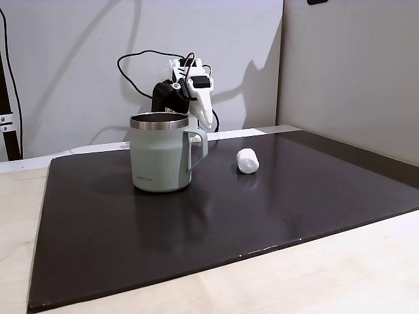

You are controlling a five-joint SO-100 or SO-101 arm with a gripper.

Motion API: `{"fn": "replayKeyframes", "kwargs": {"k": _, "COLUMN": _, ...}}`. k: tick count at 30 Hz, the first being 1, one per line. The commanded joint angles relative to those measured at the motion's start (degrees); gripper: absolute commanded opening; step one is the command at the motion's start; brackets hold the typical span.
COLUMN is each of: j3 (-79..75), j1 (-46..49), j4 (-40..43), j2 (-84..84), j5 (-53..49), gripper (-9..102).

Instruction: Grasp a gauze and put it in the cup.

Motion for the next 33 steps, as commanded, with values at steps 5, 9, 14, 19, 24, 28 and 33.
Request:
{"fn": "replayKeyframes", "kwargs": {"k": 5, "j3": -0.4, "j1": -1.4, "j4": -1.5, "j2": 0.5, "j5": 0.5, "gripper": 0}}
{"fn": "replayKeyframes", "kwargs": {"k": 9, "j3": -0.4, "j1": -1.4, "j4": -1.5, "j2": 0.5, "j5": 0.5, "gripper": 0}}
{"fn": "replayKeyframes", "kwargs": {"k": 14, "j3": -0.4, "j1": -1.4, "j4": -1.5, "j2": 0.5, "j5": 0.5, "gripper": 0}}
{"fn": "replayKeyframes", "kwargs": {"k": 19, "j3": -3.5, "j1": -1.3, "j4": 1.0, "j2": 0.5, "j5": -1.2, "gripper": 0}}
{"fn": "replayKeyframes", "kwargs": {"k": 24, "j3": -15.0, "j1": -4.7, "j4": 4.8, "j2": -1.9, "j5": -2.5, "gripper": 0}}
{"fn": "replayKeyframes", "kwargs": {"k": 28, "j3": -30.2, "j1": -6.6, "j4": 9.5, "j2": -15.8, "j5": -2.4, "gripper": 0}}
{"fn": "replayKeyframes", "kwargs": {"k": 33, "j3": -45.3, "j1": -6.5, "j4": 16.0, "j2": -29.9, "j5": -8.2, "gripper": 3}}
